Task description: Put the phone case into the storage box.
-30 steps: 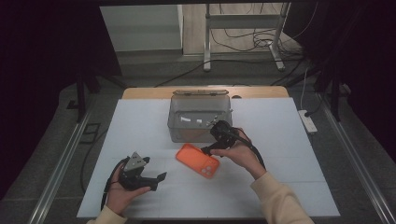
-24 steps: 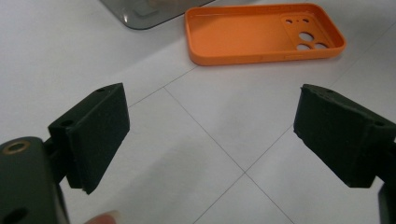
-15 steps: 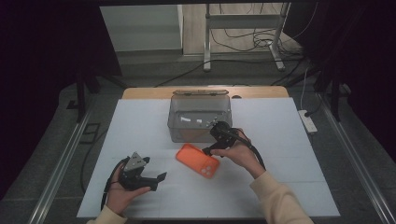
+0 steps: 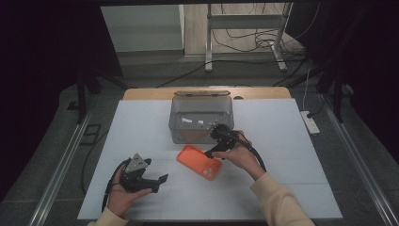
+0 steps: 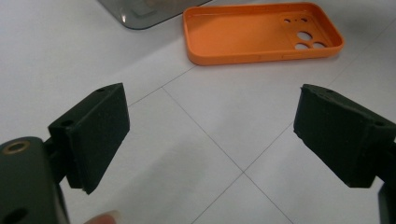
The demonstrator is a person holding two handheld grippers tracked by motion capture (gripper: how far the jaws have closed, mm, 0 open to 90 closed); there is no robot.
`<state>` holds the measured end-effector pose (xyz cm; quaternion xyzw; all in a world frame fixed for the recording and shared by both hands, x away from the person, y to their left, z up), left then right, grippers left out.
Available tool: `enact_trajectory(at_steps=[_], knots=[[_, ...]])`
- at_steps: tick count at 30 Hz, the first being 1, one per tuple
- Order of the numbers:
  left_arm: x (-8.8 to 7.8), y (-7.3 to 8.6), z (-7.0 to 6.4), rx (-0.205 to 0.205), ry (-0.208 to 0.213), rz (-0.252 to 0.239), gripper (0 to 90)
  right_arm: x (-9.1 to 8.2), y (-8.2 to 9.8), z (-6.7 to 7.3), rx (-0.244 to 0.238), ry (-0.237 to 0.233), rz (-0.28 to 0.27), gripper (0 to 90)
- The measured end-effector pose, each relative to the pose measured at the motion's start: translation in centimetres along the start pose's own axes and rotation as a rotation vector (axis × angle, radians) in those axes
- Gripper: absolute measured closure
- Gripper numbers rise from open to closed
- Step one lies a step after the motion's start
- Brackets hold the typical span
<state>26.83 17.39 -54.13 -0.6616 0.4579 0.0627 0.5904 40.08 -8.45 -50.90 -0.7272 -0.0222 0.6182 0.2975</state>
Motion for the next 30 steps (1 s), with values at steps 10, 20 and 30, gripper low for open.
enact_trajectory(at_steps=[10, 20, 30], knots=[[0.1, 0.0, 0.0, 0.005, 0.0, 0.007, 10.8, 0.8, 0.2, -0.1, 0.002, -0.005, 0.026, 25.9], [0.1, 0.0, -0.1, 0.003, 0.003, 0.002, 10.8, 1.4, 0.1, -0.1, -0.002, -0.004, 0.042, 26.3], [0.1, 0.0, -0.1, 0.002, 0.003, 0.002, 10.8, 1.7, 0.1, -0.2, 0.002, -0.003, 0.049, 26.5]])
Point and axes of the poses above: each handheld gripper's, and its own axes: x roughly forward along the jaws, y roughly out of its underside, z roughly to its left, the point moved 4 cm from there along x, roughly forward along the jaws, and after that the axes turned 15 degrees about -x, right-handed, at the moved point
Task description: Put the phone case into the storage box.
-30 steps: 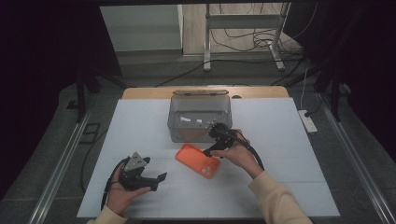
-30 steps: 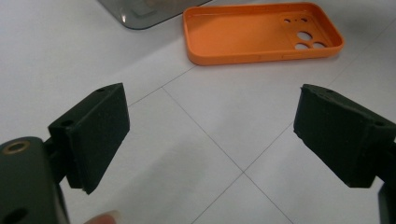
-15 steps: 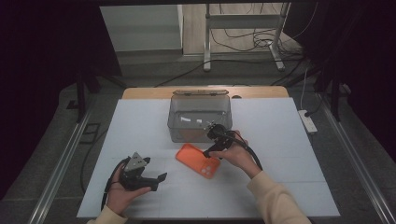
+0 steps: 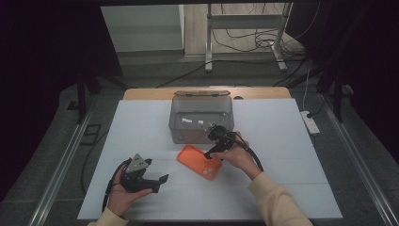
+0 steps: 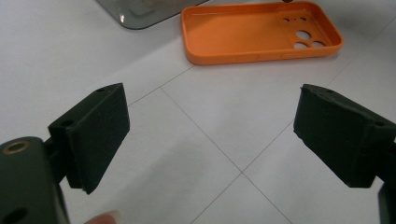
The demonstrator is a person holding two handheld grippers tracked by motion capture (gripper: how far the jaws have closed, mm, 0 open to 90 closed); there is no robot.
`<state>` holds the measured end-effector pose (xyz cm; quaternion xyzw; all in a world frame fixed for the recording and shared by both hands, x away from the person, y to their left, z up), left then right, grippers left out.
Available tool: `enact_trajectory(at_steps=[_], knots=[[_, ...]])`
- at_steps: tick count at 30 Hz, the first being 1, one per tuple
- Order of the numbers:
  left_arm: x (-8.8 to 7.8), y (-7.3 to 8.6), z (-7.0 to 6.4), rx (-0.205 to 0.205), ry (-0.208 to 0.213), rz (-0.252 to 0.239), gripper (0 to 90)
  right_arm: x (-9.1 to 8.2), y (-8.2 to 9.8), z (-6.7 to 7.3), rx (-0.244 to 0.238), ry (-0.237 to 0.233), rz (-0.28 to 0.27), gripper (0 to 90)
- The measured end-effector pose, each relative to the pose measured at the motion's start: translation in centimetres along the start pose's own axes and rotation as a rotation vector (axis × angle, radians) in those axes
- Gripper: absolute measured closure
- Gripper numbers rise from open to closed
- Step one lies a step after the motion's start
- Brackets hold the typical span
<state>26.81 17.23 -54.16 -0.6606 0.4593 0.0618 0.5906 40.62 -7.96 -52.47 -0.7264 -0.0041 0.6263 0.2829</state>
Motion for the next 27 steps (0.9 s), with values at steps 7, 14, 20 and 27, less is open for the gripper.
enact_trajectory(at_steps=[7, 14, 20, 27], knots=[[0.03, 0.0, -0.04, 0.002, -0.002, 0.002, 10.8, 0.23, 0.0, -0.01, 0.001, -0.003, 0.007, 26.7], [0.05, 0.01, -0.06, 0.003, -0.002, 0.004, 10.8, 0.46, -0.03, 0.02, -0.002, -0.004, 0.012, 26.9], [0.11, 0.05, -0.03, 0.004, -0.002, 0.013, 10.8, 0.65, 0.0, -0.04, -0.002, -0.004, 0.019, 29.0], [0.08, 0.03, -0.09, 0.005, -0.001, 0.013, 10.8, 0.92, 0.01, -0.01, -0.005, -0.004, 0.028, 32.1]])
Point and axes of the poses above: each handheld gripper's, and its own axes: x roughly forward along the jaws, y roughly out of its underside, z roughly to its left, the point moved 4 cm from there along x, roughly forward along the jaws, and after that the axes turned 15 degrees about -x, right-handed, at the moved point
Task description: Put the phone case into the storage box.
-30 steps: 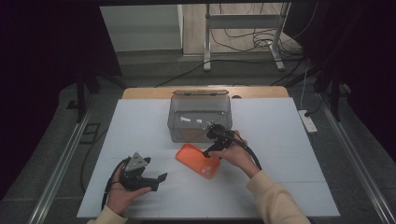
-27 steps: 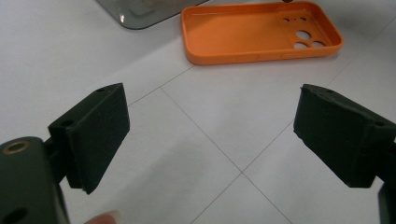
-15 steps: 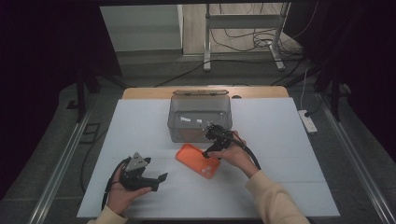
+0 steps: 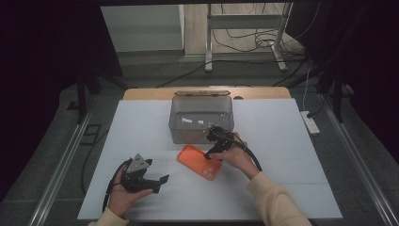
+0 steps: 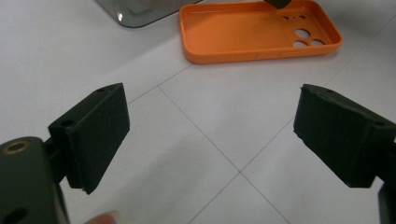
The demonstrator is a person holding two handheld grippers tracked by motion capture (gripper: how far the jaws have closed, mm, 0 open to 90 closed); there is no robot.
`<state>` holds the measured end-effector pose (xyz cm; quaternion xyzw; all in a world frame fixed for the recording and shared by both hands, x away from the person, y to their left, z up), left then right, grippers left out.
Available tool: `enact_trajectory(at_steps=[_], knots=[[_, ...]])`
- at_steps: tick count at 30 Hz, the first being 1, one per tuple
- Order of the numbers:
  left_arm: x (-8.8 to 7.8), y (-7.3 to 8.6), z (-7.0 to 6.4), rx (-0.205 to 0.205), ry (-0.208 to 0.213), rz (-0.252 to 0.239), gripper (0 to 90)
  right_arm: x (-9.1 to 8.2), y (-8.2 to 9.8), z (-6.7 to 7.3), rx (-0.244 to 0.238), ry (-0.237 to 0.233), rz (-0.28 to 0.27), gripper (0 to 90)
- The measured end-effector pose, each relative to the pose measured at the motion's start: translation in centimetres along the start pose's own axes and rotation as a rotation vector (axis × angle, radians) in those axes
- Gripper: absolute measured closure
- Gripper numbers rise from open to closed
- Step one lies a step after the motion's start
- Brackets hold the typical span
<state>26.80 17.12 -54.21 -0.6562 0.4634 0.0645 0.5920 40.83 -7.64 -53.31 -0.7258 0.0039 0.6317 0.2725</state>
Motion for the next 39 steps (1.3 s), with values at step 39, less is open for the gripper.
enact_trajectory(at_steps=[39], knots=[[0.05, 0.01, -0.06, -0.001, 0.001, -0.002, 10.8, 0.64, -0.06, 0.48, -0.015, -0.062, 0.015, 63.1]])
Point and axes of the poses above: each handheld gripper's, and its own axes: x roughly forward along the jaws, y roughly out of its underside, z roughly to its left, the point moved 4 cm from there along x, roughly forward along the jaws, and after that the axes turned 15 degrees about -x, right-handed, at the moved point
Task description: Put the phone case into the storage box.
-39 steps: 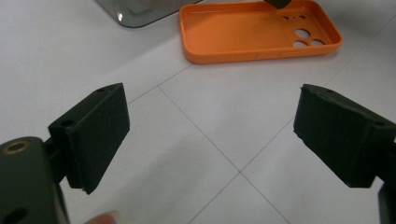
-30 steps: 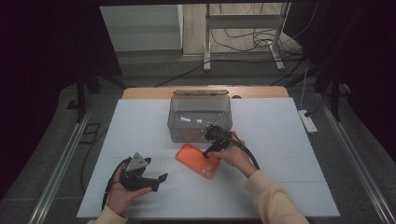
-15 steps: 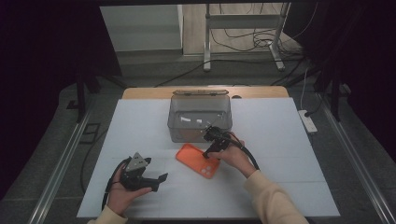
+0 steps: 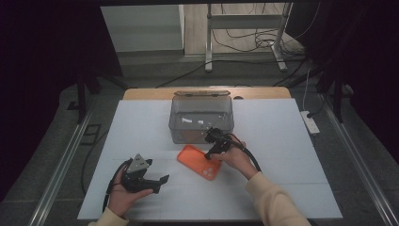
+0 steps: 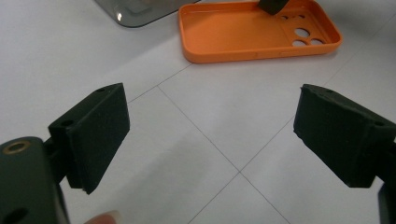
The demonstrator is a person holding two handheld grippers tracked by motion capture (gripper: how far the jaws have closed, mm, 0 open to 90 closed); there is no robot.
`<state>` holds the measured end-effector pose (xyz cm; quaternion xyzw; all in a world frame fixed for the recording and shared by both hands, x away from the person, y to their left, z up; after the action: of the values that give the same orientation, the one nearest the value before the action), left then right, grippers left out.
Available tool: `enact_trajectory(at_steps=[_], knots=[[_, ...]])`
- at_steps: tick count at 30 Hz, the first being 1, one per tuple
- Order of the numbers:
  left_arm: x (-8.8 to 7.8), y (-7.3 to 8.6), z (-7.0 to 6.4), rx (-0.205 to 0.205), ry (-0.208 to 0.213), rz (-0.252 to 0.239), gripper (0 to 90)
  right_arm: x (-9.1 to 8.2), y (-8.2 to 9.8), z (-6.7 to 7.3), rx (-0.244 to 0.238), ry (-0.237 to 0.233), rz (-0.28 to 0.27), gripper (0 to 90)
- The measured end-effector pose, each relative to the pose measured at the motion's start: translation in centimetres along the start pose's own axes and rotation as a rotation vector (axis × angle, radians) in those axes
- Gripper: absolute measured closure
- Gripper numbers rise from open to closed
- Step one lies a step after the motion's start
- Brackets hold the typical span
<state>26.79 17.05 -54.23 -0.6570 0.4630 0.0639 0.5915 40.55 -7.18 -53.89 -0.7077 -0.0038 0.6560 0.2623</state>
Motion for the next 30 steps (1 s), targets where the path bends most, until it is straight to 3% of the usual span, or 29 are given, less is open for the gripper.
enact_trajectory(at_steps=[30], knots=[[0.04, 0.01, 0.08, -0.001, 0.0, 0.004, 11.0, -0.01, -0.24, 0.19, -0.027, -0.011, -0.007, 81.6]])
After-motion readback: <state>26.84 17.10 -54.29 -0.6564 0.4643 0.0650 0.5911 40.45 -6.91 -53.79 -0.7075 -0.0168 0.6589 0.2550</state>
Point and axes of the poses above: each handheld gripper's, and its own axes: x roughly forward along the jaws, y roughly out of its underside, z roughly to its left, the point moved 4 cm from there along x, roughly forward along the jaws, and after that the axes turned 15 degrees about -x, right-handed, at the moved point
